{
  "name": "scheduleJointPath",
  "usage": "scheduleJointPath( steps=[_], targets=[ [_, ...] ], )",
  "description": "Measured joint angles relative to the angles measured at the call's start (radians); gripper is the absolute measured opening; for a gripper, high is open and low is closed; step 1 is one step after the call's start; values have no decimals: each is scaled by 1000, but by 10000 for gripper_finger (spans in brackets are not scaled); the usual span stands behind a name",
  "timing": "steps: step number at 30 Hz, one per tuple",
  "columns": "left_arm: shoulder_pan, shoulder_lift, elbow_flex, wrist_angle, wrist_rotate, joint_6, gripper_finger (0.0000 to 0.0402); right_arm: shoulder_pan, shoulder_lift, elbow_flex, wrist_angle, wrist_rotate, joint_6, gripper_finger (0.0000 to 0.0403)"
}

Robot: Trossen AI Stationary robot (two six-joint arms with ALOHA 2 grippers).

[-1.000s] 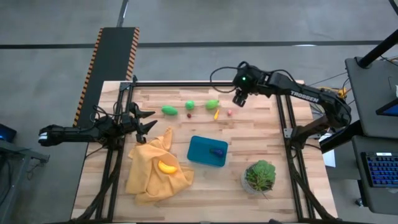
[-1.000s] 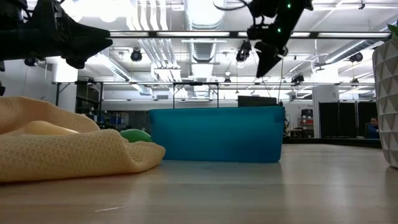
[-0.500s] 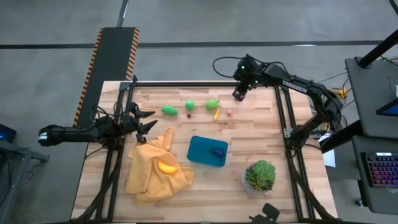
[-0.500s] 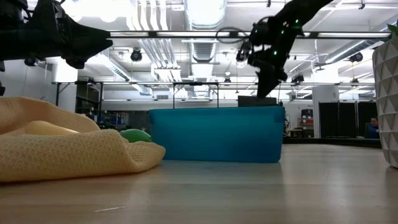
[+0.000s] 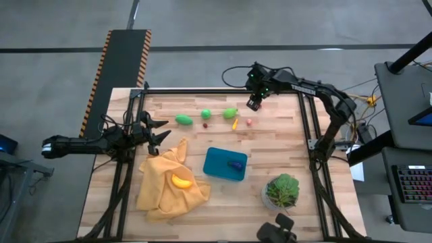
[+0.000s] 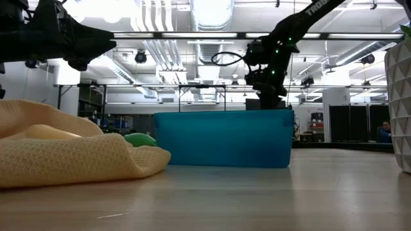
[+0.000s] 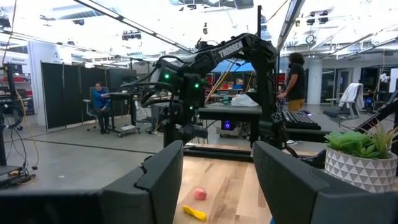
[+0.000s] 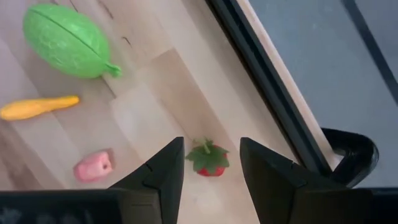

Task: Pick and placing Produce into tupperware
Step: Put the strawberry into the blue bin

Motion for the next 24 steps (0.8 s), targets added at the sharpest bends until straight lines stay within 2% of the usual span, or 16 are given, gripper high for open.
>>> scheduleJointPath(
  steps=[24],
  targets=[
    [0,4,0,0,0,0,183,-5,145,-4,-34,8,-12,148]
  ],
)
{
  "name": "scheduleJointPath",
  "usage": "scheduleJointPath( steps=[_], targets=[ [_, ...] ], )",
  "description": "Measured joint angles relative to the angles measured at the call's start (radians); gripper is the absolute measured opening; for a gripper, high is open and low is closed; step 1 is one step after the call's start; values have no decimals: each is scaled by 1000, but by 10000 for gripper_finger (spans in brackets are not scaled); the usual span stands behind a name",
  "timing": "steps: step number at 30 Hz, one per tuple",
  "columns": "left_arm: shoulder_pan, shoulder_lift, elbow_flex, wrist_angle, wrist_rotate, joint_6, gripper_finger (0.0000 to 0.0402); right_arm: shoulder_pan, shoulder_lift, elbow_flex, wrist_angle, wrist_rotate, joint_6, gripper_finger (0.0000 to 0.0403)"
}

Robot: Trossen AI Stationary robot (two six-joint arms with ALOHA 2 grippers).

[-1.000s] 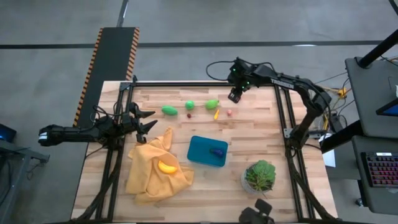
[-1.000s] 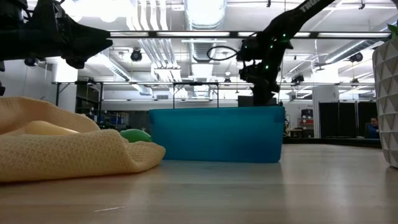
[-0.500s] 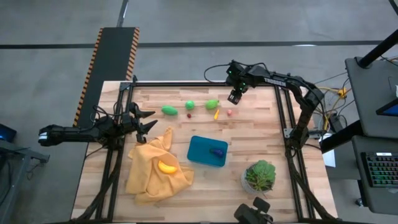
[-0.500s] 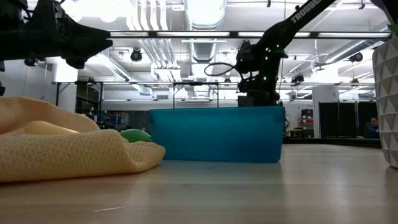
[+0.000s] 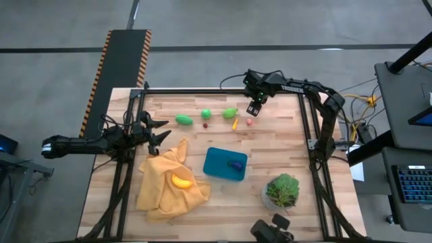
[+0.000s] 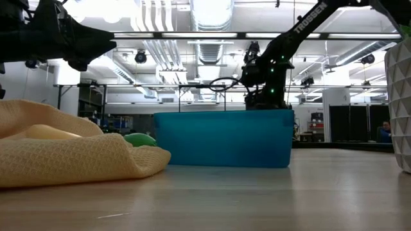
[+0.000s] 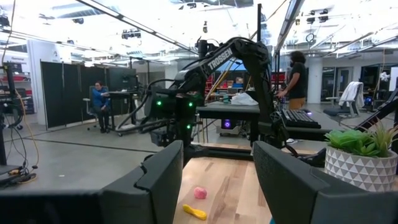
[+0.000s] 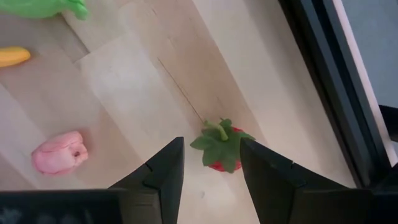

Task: Pick and placing Produce into tupperware
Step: Put the strawberry into the blue bin

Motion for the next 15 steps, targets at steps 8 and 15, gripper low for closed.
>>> scheduleJointPath(
  steps=[8,15],
  targets=[
    [0,1,0,0,0,0,183,0,51,-1,19,0,-16,148],
    [0,3,0,0,0,0,183,0,81,3,17,0,-17,148]
  ],
)
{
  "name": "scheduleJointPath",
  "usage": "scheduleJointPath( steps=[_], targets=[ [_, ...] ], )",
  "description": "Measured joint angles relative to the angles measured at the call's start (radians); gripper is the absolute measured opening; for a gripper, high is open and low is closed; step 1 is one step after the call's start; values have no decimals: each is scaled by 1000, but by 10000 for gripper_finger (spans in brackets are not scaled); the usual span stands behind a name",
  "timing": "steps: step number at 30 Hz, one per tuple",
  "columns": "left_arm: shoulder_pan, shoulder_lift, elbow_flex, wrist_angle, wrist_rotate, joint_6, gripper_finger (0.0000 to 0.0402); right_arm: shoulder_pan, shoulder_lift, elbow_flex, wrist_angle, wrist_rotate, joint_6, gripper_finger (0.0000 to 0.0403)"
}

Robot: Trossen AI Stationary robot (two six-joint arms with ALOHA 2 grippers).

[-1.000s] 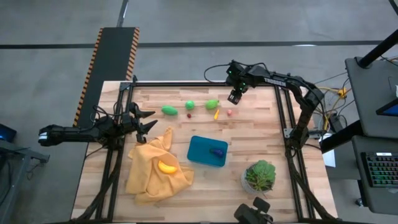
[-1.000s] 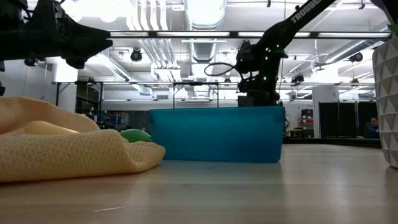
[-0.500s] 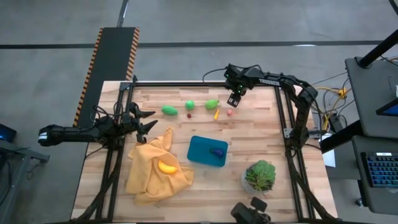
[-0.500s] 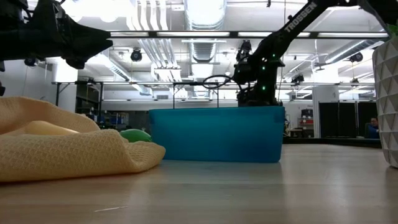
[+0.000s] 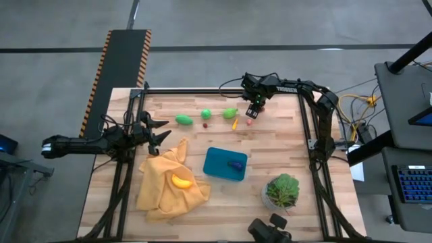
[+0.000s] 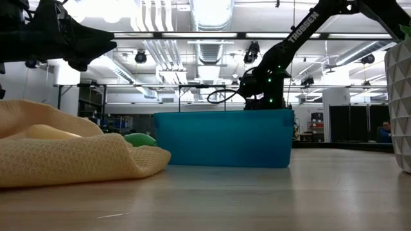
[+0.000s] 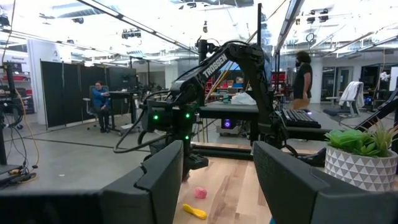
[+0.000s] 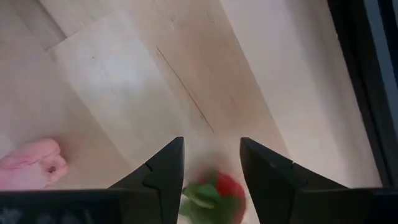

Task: Pick and placing Produce into tupperware
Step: Put the strawberry into the blue bin

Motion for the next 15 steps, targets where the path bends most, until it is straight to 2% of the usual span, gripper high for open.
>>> scheduleJointPath(
  steps=[15],
  targets=[
    [0,0,0,0,0,1,183,-1,-22,1,-10,2,-17,148]
  ],
)
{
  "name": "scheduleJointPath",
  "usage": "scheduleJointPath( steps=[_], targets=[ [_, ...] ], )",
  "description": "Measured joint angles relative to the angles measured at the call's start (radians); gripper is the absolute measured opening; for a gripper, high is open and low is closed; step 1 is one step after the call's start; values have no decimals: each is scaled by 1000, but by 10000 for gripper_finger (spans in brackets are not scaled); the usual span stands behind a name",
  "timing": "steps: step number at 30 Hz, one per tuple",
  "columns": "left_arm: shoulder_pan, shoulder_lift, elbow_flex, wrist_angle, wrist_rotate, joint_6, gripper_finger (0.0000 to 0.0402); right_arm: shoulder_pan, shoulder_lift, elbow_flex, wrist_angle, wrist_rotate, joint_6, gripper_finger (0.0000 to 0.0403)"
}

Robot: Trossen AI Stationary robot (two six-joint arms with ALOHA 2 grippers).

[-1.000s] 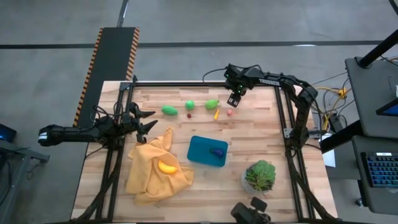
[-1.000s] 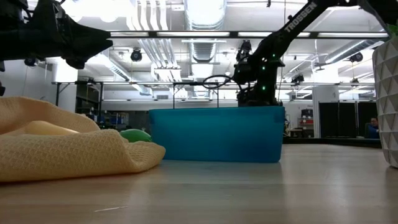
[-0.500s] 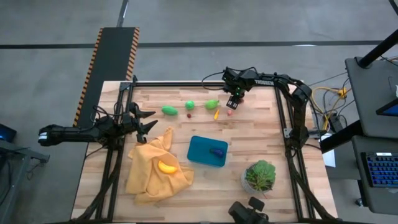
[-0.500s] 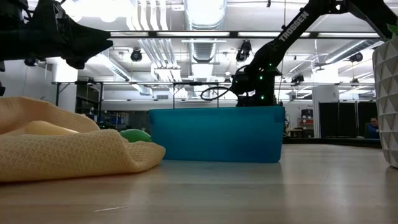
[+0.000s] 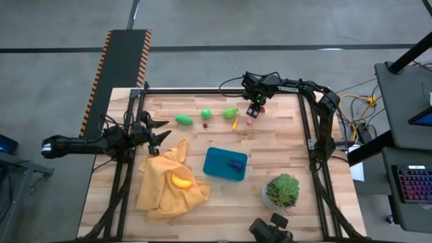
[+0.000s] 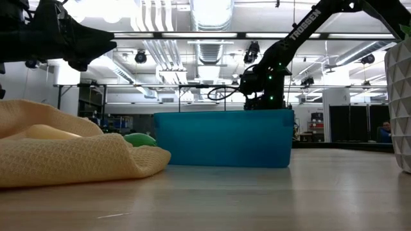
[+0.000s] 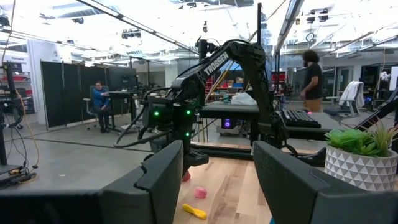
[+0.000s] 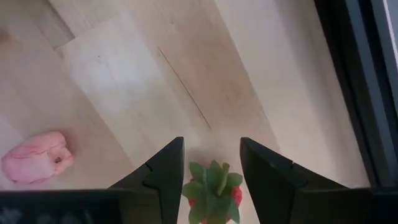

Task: Pick and placing Produce into tupperware
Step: Put the strawberry into the blue bin

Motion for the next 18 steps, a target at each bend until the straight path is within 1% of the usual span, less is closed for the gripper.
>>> scheduleJointPath(
  steps=[5,18],
  targets=[
    [0,0,0,0,0,0,183,-5,0,0,-2,48,-3,148],
    [0,0,0,0,0,1,183,-11,0,-5,-7,51,-1,148]
  ],
)
